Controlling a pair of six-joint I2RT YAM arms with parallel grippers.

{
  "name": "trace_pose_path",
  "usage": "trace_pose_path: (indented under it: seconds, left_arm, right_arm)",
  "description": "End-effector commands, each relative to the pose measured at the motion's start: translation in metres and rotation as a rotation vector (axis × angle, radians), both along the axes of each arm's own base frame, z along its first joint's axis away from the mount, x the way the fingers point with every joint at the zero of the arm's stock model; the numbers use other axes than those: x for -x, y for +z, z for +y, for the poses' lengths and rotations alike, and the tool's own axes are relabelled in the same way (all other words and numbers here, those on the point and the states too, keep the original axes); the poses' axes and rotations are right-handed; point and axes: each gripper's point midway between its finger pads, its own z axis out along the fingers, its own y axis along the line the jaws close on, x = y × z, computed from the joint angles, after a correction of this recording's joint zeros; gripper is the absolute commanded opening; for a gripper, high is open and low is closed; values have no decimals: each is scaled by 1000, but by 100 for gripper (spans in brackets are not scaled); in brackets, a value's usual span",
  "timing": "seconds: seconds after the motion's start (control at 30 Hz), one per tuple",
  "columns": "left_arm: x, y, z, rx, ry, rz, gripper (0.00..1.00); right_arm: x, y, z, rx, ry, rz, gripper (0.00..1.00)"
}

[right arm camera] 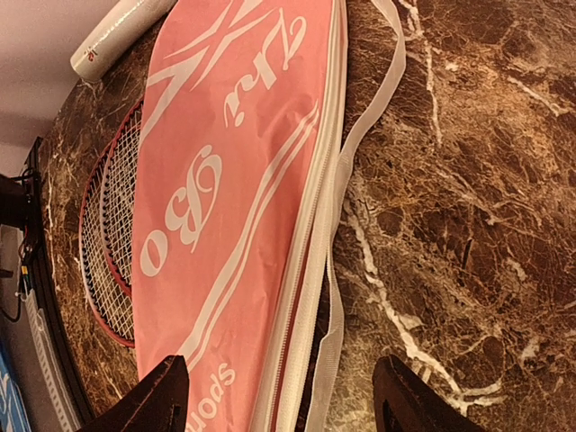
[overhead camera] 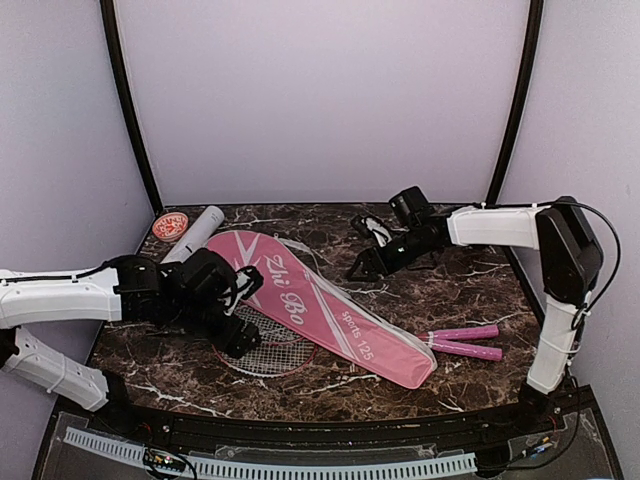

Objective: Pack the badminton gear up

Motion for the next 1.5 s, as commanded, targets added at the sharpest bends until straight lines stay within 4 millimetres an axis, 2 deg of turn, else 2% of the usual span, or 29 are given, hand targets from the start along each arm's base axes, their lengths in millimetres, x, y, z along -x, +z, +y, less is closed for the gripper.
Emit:
trace_pose_path:
  seconds: [0.0, 0.13, 0.23, 0.3, 0.37, 0.6, 0.83, 1.13, 1.23, 1.37, 1.47]
  left_arm:
    - [52, -31, 28, -141, 123, 142, 81]
    - [85, -56, 21, -179, 118, 257, 71]
    - [92, -73, 30, -249, 158, 303, 61]
    - [95, -80, 28, -238, 170, 323, 57]
    - [94, -87, 18, -188, 178, 332, 55]
    - [80, -109, 6, -167, 196, 341, 48]
    - [55, -117, 10, -156, 232, 311, 41]
    - [-4, -128, 6, -160, 256, 236, 38]
    - [-26, -128, 2, -152, 253, 212, 38]
    - [-54, -129, -2, -158, 253, 182, 38]
    - [-73, -129, -13, -148, 236, 162, 38]
  right_arm:
    - [-6, 18, -6, -53, -15, -20, 71]
    - [-10, 24, -12, -63, -29, -29, 71]
    - [-12, 22, -16, -57, -40, -28, 71]
    - [-13, 19, -17, -53, -43, -22, 71]
    - [-13, 15, -18, -52, -42, -11, 71]
    - [-13, 12, -21, -44, -54, 0, 71]
    - [-8, 1, -22, -44, -52, 34, 71]
    - [-4, -18, -30, -5, -67, 73, 75]
    - [-7, -24, -39, 25, -99, 79, 77]
    - [-15, -37, -67, 74, -194, 94, 78]
    - [-15, -47, -82, 92, -240, 114, 80]
